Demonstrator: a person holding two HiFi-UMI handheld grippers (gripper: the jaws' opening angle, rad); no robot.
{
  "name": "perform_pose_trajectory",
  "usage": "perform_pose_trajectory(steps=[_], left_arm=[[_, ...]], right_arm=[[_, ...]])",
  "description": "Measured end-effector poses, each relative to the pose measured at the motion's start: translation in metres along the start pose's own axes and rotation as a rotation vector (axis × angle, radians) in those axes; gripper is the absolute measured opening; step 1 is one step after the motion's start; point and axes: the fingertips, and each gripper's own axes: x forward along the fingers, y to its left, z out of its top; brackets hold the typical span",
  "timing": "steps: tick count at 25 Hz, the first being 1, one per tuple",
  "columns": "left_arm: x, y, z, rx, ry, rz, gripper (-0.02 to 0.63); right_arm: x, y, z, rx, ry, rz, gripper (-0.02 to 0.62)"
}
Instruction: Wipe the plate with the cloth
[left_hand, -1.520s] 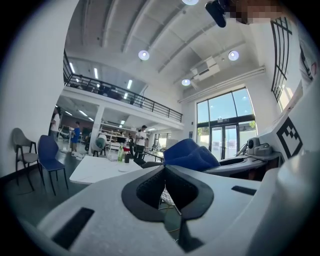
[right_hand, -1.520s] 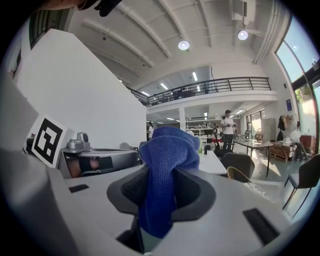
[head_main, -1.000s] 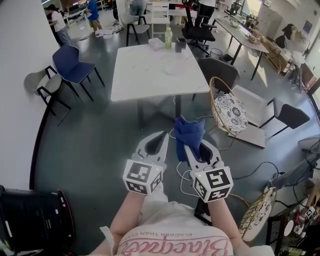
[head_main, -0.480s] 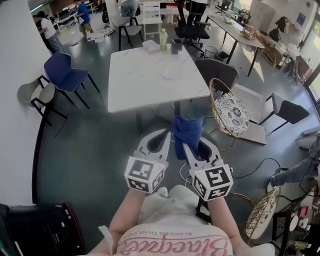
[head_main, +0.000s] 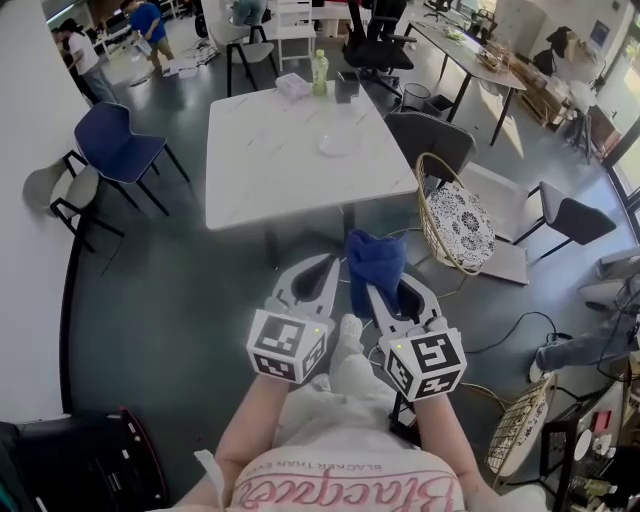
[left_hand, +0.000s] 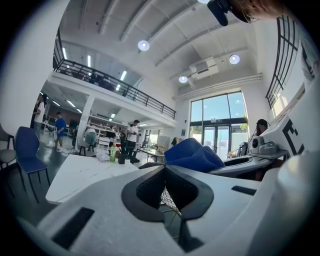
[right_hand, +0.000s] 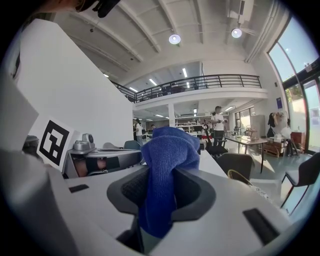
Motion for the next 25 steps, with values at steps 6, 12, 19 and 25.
perform_pose_trajectory(steps=[6, 12, 19, 25], left_arm=[[0.030, 0.022, 0.002, -0.002, -0.001, 0.016, 0.003], [0.066, 0.040, 0.005, -0.004, 0.014, 0.028, 0.003], [0.125, 0.065, 0.010, 0.010, 0.031, 0.042, 0.003], [0.179, 0.090, 0.020, -0.004, 0.032, 0.071, 0.003]], right_arm=[[0.030, -0.019, 0.003, -0.003, 0.003, 0.009, 0.110], [0.058, -0.050, 0.011, 0.004, 0.003, 0.013, 0.110], [0.107, -0.102, 0.029, 0.005, -0.008, 0.024, 0.110], [0.148, -0.147, 0.043, -0.008, 0.005, 0.045, 0.110]])
